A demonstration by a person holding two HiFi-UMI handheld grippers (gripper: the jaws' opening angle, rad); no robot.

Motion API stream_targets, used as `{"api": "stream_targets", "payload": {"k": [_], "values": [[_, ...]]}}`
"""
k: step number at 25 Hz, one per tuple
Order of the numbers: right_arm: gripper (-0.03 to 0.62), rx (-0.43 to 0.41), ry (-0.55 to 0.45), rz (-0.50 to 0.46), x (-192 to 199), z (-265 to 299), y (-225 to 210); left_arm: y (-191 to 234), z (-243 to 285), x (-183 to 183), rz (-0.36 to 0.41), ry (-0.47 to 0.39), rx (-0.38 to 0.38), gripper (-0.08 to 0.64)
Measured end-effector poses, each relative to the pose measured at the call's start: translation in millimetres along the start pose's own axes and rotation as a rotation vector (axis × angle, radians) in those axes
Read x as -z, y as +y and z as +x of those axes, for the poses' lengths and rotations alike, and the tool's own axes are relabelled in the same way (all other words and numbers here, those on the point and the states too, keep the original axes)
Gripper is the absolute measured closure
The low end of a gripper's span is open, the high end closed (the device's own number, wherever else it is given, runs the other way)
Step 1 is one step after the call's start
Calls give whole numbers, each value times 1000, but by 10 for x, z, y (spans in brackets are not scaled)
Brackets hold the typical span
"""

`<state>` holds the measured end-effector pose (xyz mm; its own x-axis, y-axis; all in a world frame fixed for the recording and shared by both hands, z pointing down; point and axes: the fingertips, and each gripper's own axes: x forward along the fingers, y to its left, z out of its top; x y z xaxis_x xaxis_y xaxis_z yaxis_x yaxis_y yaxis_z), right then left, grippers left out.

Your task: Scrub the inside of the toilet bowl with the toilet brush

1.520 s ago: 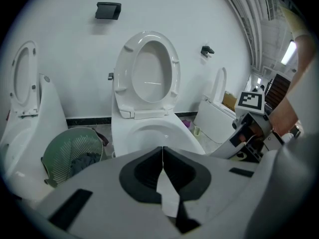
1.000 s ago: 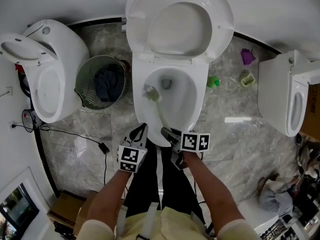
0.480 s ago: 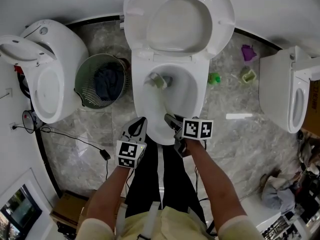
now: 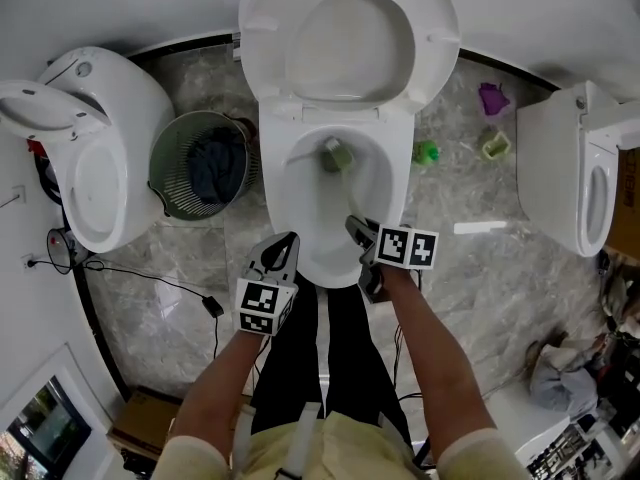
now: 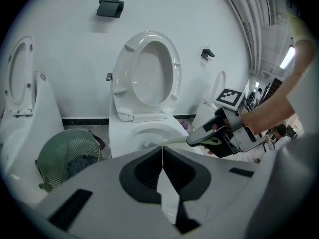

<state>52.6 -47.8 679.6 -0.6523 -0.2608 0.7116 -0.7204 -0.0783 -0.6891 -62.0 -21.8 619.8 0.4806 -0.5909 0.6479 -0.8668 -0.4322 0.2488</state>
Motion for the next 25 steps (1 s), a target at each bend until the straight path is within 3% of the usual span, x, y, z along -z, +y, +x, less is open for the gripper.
{"api": "stream_targets", "payload": {"k": [16, 25], "values": [[511, 43, -5, 67, 447, -436, -199, -239, 22, 83, 71, 30, 89, 546], [511, 45, 65, 135, 918, -565, -139, -309, -59, 138, 101, 31, 103, 545]]}}
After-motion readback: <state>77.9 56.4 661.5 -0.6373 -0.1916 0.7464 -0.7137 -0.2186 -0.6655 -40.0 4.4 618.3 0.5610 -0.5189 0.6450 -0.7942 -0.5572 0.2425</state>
